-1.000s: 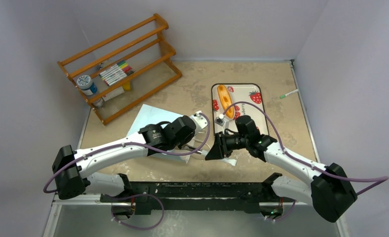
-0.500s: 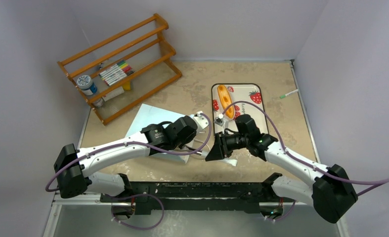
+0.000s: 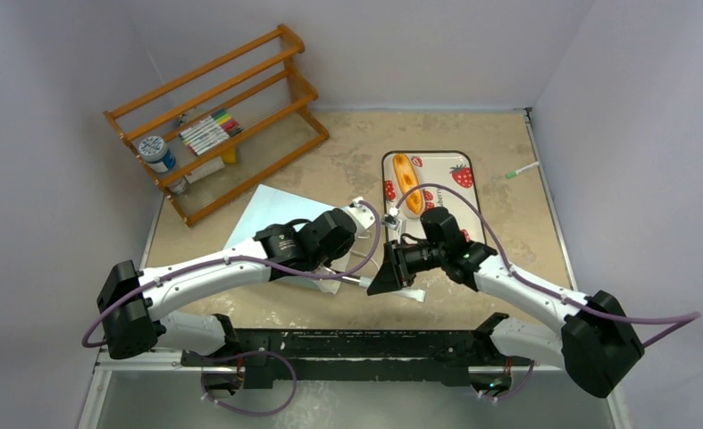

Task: Take the fake bread out of the paper bag
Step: Take out the fake bread from the paper bag.

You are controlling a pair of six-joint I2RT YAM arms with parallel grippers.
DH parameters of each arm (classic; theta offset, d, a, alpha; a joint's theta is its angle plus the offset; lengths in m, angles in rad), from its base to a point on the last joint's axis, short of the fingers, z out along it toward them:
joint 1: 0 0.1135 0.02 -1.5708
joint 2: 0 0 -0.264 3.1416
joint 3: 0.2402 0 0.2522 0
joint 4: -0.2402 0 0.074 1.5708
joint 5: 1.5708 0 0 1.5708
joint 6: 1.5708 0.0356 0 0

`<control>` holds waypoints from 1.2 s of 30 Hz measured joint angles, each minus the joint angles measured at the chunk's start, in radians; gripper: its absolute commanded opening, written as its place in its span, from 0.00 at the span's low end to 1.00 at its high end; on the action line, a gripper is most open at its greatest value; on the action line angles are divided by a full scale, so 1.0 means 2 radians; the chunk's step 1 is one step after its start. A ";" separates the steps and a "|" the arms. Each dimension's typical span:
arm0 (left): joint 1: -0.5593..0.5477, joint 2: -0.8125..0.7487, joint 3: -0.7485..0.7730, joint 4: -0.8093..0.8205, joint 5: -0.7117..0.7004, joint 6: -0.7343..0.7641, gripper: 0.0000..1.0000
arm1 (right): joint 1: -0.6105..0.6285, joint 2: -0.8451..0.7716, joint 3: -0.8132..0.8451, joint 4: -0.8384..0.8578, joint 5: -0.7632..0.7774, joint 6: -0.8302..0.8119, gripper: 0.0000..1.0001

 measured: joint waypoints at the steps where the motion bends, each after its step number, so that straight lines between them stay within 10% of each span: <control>1: 0.000 -0.001 0.000 0.000 0.000 -0.001 0.00 | 0.001 0.004 0.000 0.003 0.000 0.000 0.34; 23: 0.000 -0.015 0.000 0.001 0.002 -0.018 0.00 | 0.012 0.117 0.031 0.084 0.037 0.004 0.33; 31: 0.000 -0.024 0.000 0.001 -0.006 -0.022 0.00 | 0.016 0.131 0.031 0.103 0.040 0.009 0.01; 36: 0.000 -0.047 -0.002 0.002 -0.028 -0.033 0.00 | 0.017 0.115 0.036 0.079 0.063 0.007 0.00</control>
